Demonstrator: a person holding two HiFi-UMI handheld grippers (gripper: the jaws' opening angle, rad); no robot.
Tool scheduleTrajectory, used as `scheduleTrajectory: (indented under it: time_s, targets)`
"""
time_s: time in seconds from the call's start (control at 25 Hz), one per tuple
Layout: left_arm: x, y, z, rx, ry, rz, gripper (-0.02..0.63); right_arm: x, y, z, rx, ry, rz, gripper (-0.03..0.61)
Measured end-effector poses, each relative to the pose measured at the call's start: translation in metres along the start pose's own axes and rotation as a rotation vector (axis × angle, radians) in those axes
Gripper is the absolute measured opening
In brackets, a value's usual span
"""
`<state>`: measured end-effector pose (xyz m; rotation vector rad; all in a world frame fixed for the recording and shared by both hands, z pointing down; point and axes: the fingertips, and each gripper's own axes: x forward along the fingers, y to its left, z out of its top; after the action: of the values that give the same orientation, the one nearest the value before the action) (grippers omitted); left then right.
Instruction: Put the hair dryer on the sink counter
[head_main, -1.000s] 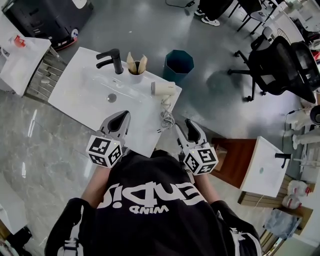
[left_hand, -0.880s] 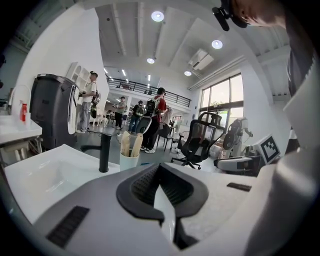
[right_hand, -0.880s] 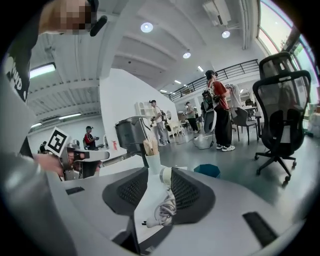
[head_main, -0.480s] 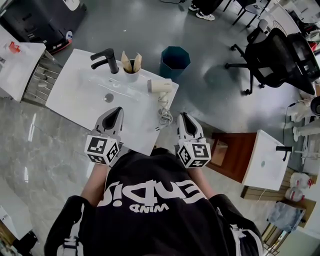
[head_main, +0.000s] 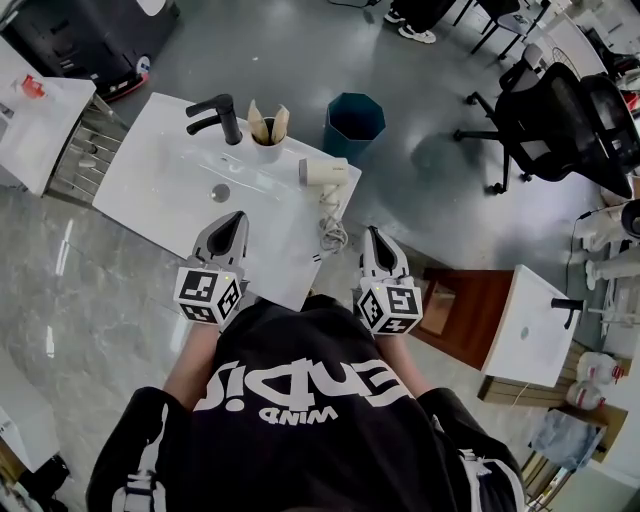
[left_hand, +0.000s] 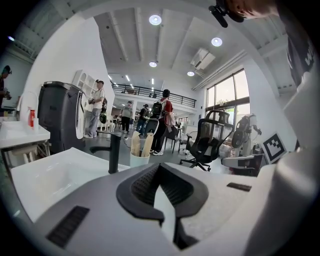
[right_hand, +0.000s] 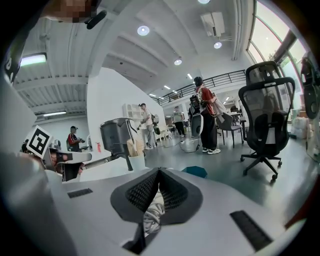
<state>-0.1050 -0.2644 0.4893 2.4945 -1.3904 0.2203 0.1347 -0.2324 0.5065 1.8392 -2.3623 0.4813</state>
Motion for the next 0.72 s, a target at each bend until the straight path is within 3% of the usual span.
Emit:
scheduleTrajectory:
  time_s: [0.72]
  targets:
    - [-0.0015,0.0061,0.0007,-0.027,0.000,0.034,0.009,0.0045,0.0025,-0.0071,0.012,0.043,0.045,0.023]
